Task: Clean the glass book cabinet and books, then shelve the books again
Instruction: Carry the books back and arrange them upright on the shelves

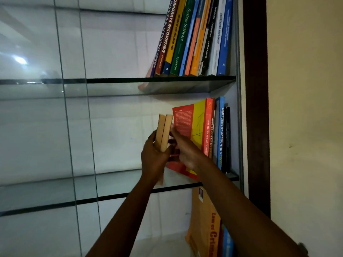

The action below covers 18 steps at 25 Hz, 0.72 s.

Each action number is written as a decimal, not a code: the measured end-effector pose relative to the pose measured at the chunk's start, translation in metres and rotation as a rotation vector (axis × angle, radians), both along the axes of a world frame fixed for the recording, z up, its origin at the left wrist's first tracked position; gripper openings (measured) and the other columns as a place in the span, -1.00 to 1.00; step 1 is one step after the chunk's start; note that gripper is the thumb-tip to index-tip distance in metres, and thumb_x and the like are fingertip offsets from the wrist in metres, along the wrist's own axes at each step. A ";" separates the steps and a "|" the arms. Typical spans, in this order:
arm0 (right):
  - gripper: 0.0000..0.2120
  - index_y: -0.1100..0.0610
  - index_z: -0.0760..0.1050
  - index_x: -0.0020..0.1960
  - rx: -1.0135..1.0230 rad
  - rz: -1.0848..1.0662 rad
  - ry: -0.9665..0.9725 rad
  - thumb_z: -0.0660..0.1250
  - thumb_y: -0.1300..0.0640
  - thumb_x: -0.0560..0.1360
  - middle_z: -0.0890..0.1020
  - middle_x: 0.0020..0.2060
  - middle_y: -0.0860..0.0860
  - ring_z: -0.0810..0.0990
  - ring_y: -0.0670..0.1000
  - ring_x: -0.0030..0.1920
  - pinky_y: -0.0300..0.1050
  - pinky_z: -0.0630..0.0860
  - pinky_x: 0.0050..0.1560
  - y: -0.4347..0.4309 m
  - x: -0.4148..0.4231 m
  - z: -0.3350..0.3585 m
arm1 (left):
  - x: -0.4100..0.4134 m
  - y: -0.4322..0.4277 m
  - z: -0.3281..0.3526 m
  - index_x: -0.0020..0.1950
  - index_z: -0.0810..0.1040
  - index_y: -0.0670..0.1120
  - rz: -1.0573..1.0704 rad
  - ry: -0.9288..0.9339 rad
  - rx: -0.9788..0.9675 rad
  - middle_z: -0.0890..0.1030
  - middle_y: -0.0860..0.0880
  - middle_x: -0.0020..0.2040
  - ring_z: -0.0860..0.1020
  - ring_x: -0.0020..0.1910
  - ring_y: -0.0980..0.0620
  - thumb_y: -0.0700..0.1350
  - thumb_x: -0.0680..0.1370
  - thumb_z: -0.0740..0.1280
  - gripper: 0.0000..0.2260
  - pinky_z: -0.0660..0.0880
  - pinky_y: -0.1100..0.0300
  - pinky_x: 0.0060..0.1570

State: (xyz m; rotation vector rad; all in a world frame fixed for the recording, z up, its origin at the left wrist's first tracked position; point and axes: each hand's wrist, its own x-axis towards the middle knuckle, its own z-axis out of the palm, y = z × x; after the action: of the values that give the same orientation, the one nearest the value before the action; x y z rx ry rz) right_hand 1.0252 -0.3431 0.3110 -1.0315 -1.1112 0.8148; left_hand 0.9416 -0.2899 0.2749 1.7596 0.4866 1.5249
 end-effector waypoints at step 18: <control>-0.87 0.02 0.51 -0.04 0.090 -0.161 -0.117 0.33 0.23 0.48 0.66 -0.12 0.02 0.64 -0.01 -0.17 -0.07 0.59 -0.17 -0.017 0.041 0.007 | -0.042 0.043 0.014 0.26 0.49 -0.12 -0.452 0.241 -0.440 0.62 -0.16 0.15 0.63 0.04 -0.11 0.12 0.43 0.35 -0.51 0.55 0.01 0.07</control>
State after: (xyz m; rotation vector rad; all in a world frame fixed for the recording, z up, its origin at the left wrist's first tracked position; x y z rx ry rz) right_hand 1.0666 -0.3602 0.3184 -1.0886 -1.1375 0.5766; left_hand 0.8995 -0.2466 0.2891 1.5701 0.4601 0.8241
